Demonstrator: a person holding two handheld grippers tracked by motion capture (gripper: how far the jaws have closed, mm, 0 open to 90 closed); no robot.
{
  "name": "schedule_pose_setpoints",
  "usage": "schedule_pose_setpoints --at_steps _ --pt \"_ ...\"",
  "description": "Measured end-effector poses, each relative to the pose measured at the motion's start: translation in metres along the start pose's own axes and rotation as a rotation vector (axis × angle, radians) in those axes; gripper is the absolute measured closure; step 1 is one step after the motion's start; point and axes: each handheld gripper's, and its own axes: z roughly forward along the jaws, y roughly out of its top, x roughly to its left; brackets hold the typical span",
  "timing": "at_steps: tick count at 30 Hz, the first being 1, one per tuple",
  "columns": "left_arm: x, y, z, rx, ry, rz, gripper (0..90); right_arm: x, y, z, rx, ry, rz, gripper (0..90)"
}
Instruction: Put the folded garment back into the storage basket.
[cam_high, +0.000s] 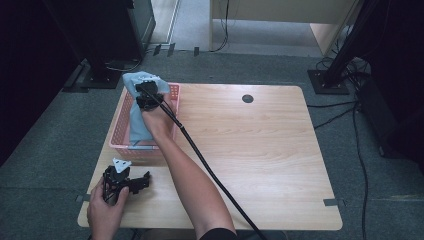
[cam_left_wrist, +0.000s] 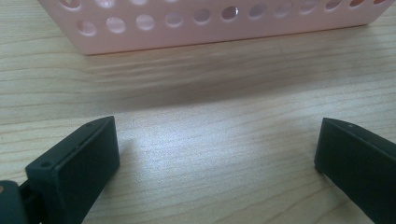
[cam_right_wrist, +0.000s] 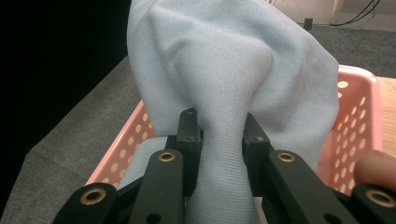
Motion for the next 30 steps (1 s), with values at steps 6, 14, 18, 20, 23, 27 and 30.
schedule_pose_setpoints --at_steps 6,14,18,20,23,27,30 --pt "0.0 0.0 0.0 -0.001 -0.001 -0.001 0.0 -0.001 -0.006 0.012 0.013 -0.014 0.011 75.6" --pt "0.0 0.0 0.0 -0.001 -0.001 -0.001 0.0 -0.003 -0.018 0.029 0.048 -0.035 0.016 75.6" --pt "0.0 0.0 0.0 -0.001 -0.001 0.0 0.0 -0.003 -0.022 0.035 0.065 -0.05 0.016 75.6" --pt "0.0 0.0 0.0 -0.001 0.0 -0.001 0.0 -0.003 -0.024 0.037 0.075 -0.058 0.02 75.5" --pt "0.0 0.0 0.0 0.0 0.0 0.0 0.0 -0.005 -0.025 0.041 0.089 -0.077 0.029 75.2" --pt "0.0 0.0 0.0 0.0 0.001 0.001 0.0 -0.007 -0.027 0.044 0.109 -0.075 0.029 74.8" --pt "0.0 0.0 0.0 0.0 0.002 0.002 0.0 -0.008 -0.028 0.046 0.122 -0.067 0.029 74.0"
